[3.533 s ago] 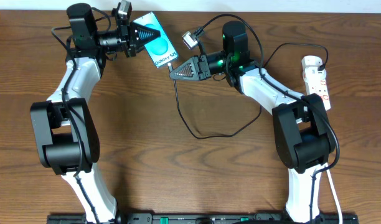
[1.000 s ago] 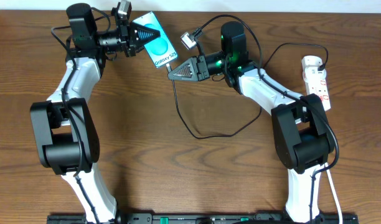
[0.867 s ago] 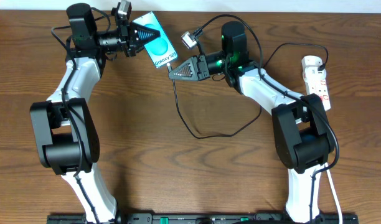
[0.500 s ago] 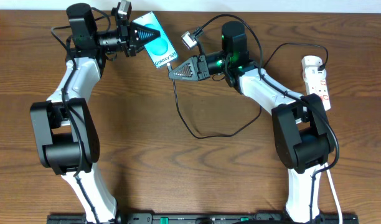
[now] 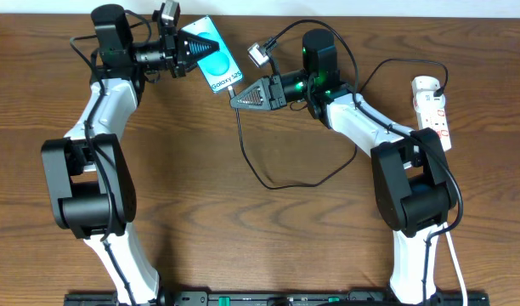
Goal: Plug charger to phone and switch on socket
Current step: 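Hold the connector against the phone port, adjusting the right gripper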
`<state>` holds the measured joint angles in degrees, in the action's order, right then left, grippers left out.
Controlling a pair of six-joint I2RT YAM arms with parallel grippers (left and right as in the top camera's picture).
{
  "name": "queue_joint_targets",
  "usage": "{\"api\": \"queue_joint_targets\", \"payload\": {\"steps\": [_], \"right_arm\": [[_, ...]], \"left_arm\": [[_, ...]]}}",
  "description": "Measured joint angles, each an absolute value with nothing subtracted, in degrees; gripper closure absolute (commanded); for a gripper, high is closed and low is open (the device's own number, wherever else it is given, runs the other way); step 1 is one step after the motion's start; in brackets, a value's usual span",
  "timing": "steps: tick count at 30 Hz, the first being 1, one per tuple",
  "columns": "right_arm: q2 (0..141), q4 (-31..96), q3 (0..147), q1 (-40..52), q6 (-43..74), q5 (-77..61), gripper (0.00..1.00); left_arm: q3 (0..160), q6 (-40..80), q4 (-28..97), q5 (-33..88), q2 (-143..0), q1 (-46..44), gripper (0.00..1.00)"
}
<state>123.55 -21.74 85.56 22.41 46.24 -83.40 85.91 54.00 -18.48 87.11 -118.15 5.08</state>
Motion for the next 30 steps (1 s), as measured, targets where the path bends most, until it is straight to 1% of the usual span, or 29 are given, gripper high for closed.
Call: {"api": "queue_joint_targets", "payload": {"steps": [30], "right_arm": [[123.55, -21.58, 85.54, 21.06, 46.48, -87.53, 0.99]], "left_arm": [[85.91, 53.98, -18.63, 87.05, -118.15, 3.46, 0.93]]}}
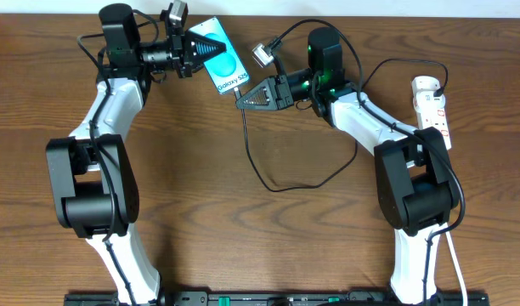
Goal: Plug charger to phone and switch on socket
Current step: 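Hold the connector against the phone port, adjusting the right gripper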
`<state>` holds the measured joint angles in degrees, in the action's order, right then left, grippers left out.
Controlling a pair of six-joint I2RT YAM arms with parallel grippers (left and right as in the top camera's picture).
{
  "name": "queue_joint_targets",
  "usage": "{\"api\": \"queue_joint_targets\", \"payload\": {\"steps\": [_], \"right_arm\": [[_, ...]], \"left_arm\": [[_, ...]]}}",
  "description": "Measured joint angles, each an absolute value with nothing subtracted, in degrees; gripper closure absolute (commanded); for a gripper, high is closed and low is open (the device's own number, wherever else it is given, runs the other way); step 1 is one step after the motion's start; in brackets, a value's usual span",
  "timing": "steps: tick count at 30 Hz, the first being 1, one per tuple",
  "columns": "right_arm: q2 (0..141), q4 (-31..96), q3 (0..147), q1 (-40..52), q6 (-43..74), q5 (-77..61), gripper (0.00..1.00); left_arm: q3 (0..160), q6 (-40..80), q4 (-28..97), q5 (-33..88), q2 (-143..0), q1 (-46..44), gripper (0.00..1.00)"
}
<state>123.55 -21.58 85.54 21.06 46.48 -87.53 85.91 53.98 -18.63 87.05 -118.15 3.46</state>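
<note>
A phone with a light blue "Galaxy S25" screen lies at the table's far edge, left of centre. My left gripper is shut on the phone's left end. My right gripper is shut on the charger plug at the phone's lower right end. The black cable loops down across the table and runs back to the white power strip at the right. The strip's switch is too small to read.
Both arm bases stand at the front edge. Bare brown wood lies in the middle, below the cable loop. A wall runs along the far edge behind the phone.
Both grippers, phone and plug have shifted slightly right and toward the far edge. The plug tip now sits closer against the phone's lower end.
</note>
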Motion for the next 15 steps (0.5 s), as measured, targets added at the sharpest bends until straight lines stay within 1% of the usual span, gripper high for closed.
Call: {"api": "queue_joint_targets", "payload": {"steps": [8, 15], "right_arm": [[123.55, -22.11, 85.49, 20.93, 47.05, -87.74, 0.99], [123.83, -28.05, 85.01, 20.84, 50.96, -88.53, 0.99]], "left_arm": [[85.91, 53.95, -18.65, 87.05, -118.15, 3.42, 0.93], [85.91, 54.00, -18.70, 86.87, -118.15, 3.27, 0.93]]}}
